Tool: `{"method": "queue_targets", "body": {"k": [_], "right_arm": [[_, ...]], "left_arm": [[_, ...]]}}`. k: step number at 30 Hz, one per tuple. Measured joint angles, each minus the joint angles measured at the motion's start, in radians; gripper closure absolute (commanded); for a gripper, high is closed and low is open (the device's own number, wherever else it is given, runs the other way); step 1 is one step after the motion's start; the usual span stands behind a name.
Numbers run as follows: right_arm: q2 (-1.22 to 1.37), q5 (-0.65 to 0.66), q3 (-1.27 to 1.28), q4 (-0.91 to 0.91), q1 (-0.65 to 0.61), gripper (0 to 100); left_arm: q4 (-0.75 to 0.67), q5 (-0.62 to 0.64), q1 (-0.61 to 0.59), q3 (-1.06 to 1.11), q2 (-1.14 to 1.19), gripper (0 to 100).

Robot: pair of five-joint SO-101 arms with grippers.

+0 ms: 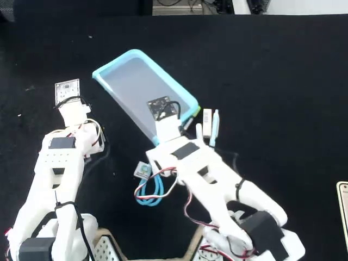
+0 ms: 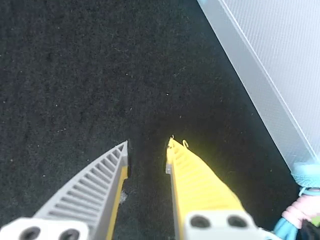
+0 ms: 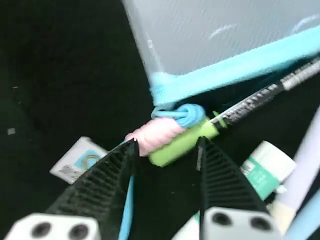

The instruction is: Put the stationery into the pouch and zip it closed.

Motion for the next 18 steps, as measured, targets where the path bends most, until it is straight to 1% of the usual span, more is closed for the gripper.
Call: {"method": "queue_targets", "body": {"k": [5, 12, 16, 18], "right_arm": [[-0.075, 0.0, 0.008, 0.0, -0.008, 80.9], [-0.077, 0.0, 0.095, -0.184, -0.009, 80.7], [-0.043, 0.0, 0.095, -0.209, -0.009, 80.7], [-0.023, 0.0, 0.095, -0.212, 0.012, 80.7]], "left_arm": [[0.0, 0.0, 0.0, 0.0, 0.0, 87], [0.0, 0.0, 0.0, 0.0, 0.0, 87], [0.0, 0.0, 0.0, 0.0, 0.0, 87], [0.0, 0.0, 0.0, 0.0, 0.0, 87]]}}
